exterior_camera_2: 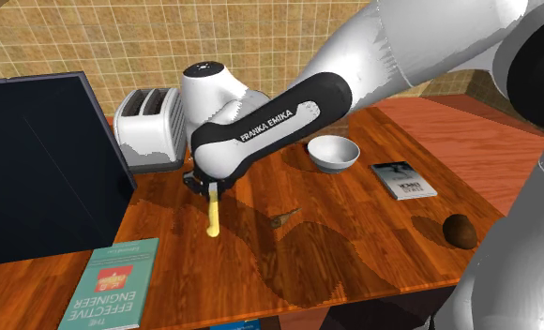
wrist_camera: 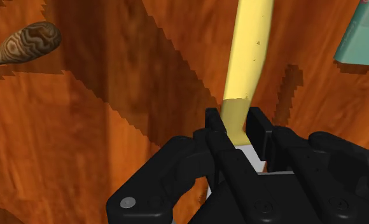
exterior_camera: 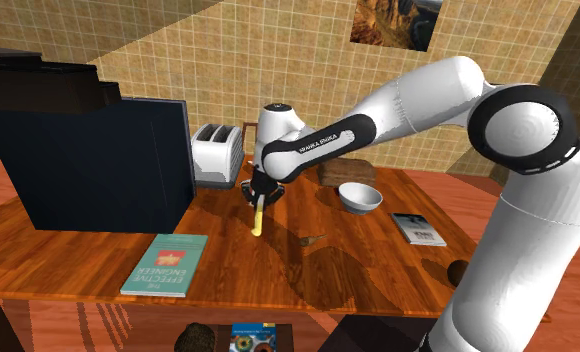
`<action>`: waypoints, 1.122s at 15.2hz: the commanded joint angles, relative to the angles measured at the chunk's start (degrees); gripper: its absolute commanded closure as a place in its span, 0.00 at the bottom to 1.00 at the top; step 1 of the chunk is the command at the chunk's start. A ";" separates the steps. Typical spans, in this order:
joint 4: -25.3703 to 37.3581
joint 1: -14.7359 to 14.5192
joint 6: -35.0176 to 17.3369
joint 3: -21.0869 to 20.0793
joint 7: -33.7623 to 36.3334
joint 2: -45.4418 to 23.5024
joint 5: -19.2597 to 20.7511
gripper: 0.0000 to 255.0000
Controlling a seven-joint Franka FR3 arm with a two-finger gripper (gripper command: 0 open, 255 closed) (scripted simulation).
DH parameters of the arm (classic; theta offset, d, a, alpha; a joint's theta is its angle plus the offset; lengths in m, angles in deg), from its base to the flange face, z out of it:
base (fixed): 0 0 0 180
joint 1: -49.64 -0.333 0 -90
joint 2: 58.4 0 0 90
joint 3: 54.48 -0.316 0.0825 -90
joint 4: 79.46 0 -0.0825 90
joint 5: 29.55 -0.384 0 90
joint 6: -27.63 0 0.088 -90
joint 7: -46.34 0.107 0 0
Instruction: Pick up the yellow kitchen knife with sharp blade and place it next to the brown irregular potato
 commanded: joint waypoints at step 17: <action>-27.33 5.68 -1.77 9.87 -19.71 26.82 -6.56 1.00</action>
